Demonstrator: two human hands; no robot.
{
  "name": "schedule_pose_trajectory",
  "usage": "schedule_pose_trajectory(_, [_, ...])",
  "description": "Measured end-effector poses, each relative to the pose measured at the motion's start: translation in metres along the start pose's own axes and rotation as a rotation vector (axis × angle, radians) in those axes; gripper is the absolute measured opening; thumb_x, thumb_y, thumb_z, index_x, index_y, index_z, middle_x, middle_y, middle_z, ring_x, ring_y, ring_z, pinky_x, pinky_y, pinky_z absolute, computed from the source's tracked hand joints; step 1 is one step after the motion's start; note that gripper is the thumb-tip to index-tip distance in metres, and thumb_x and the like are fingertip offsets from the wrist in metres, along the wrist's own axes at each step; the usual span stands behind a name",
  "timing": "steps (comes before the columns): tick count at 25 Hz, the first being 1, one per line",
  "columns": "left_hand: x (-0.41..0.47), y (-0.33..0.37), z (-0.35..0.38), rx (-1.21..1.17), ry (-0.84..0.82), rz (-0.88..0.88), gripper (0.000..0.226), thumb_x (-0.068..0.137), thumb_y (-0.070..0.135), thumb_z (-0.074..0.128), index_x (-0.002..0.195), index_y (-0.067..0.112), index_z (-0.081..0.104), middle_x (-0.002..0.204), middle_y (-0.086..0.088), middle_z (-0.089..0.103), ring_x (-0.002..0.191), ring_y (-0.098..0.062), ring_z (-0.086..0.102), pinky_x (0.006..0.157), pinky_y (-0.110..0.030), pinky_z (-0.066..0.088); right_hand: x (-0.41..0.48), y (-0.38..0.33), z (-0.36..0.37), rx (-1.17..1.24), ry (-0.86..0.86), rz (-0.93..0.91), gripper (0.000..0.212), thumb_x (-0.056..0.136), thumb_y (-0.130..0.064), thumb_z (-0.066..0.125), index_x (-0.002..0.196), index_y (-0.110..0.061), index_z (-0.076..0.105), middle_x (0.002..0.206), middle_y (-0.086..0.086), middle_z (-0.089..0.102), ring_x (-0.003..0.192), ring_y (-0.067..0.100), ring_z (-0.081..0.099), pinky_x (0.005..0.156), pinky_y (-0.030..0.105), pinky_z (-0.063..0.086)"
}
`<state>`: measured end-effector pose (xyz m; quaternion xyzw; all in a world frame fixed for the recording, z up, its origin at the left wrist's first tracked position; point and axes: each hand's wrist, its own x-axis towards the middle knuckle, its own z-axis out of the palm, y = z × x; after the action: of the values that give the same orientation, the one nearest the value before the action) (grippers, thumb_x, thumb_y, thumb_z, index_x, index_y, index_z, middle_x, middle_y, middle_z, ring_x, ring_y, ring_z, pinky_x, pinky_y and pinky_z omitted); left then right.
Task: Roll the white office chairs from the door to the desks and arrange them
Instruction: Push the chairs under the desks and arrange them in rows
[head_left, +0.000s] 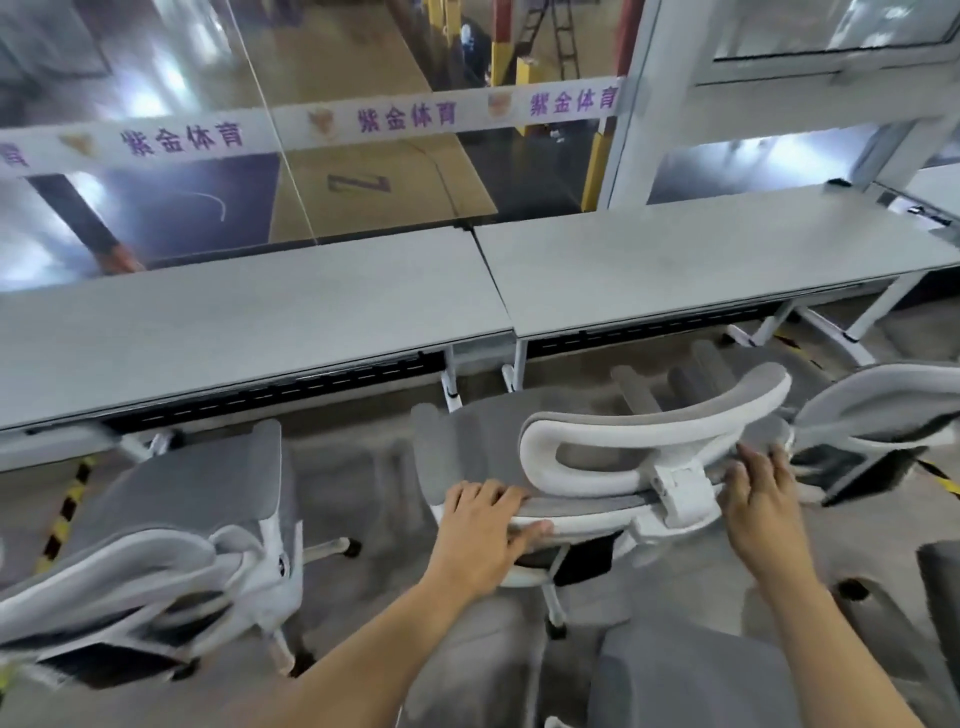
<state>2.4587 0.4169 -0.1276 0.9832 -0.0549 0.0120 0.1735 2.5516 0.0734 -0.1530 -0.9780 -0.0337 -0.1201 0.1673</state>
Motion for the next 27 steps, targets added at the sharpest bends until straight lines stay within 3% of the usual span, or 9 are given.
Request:
schedule_pose_trajectory(3, [0.007,0.01,0.007,-0.008,-0.001,-0.033,0.079,0.089,0.081,0.008,0.122,0.031,0.06,0.113,0.005,0.058,0.107,-0.023,0.055,0.112,-0.045,0.029,0.019,0.003,-0.008,0.087,-0.121,0.051,0.045,0.096,-0.024,0.03,0.108,0.009,0.059,0.13,0.03,0.054,0.134,0.057,0.036,0.107,0.065,0.036])
schedule_pose_trajectory(5, [0.015,0.011,0.008,-0.002,-0.036,-0.035,0.085,0.086,0.082,0.003,0.126,0.03,0.057,0.119,0.005,0.055,0.115,-0.022,0.052,0.118,-0.047,0.019,0.023,0.003,-0.011,0.127,-0.111,0.162,0.057,0.098,-0.036,0.023,0.121,0.001,0.059,0.142,0.021,0.049,0.143,0.044,0.029,0.114,0.055,0.031])
schedule_pose_trajectory(7, [0.023,0.009,0.009,0.002,-0.06,-0.044,0.084,0.086,0.082,0.003,0.128,0.031,0.054,0.122,0.005,0.053,0.118,-0.022,0.05,0.12,-0.047,0.014,0.026,0.008,-0.006,0.151,-0.09,0.16,0.059,0.099,-0.039,0.019,0.123,-0.001,0.059,0.145,0.016,0.049,0.149,0.037,0.021,0.117,0.05,0.024])
schedule_pose_trajectory(10, [0.037,0.012,0.006,-0.011,-0.065,-0.049,0.082,0.085,0.083,0.006,0.129,0.031,0.053,0.123,0.005,0.053,0.119,-0.022,0.048,0.119,-0.046,0.016,0.04,0.01,-0.011,0.233,-0.125,0.231,0.056,0.101,-0.042,0.022,0.132,-0.008,0.053,0.152,0.015,0.041,0.15,0.03,0.02,0.117,0.046,0.024])
schedule_pose_trajectory(13, [0.041,0.012,0.006,-0.017,-0.074,-0.058,0.072,0.087,0.081,0.014,0.127,0.035,0.052,0.122,0.007,0.052,0.113,-0.021,0.048,0.11,-0.039,0.027,0.048,0.011,-0.01,0.269,-0.093,0.244,0.053,0.102,-0.045,0.024,0.137,-0.014,0.05,0.157,0.018,0.036,0.152,0.025,0.017,0.12,0.046,0.023])
schedule_pose_trajectory(18, [0.038,0.01,0.008,-0.04,-0.061,-0.077,0.064,0.09,0.079,0.022,0.129,0.037,0.051,0.122,0.011,0.051,0.112,-0.02,0.044,0.108,-0.036,0.028,0.049,0.001,-0.015,0.288,-0.057,0.268,0.046,0.102,-0.039,0.031,0.131,-0.011,0.054,0.154,0.022,0.04,0.152,0.026,0.018,0.121,0.047,0.024])
schedule_pose_trajectory(22, [0.036,0.003,0.003,-0.038,-0.058,-0.074,0.068,0.089,0.08,0.019,0.13,0.036,0.052,0.123,0.01,0.052,0.114,-0.021,0.044,0.109,-0.037,0.028,0.039,-0.005,-0.015,0.251,0.013,0.18,0.033,0.104,-0.015,0.043,0.128,0.002,0.058,0.145,0.026,0.045,0.144,0.046,0.029,0.115,0.051,0.028])
schedule_pose_trajectory(27, [0.03,0.006,-0.002,-0.033,-0.065,-0.092,0.061,0.092,0.075,0.027,0.13,0.035,0.053,0.125,0.008,0.054,0.117,-0.021,0.047,0.111,-0.04,0.027,0.036,-0.007,-0.017,0.264,-0.041,0.184,0.04,0.107,-0.024,0.035,0.135,-0.003,0.053,0.153,0.021,0.04,0.151,0.035,0.018,0.121,0.048,0.02])
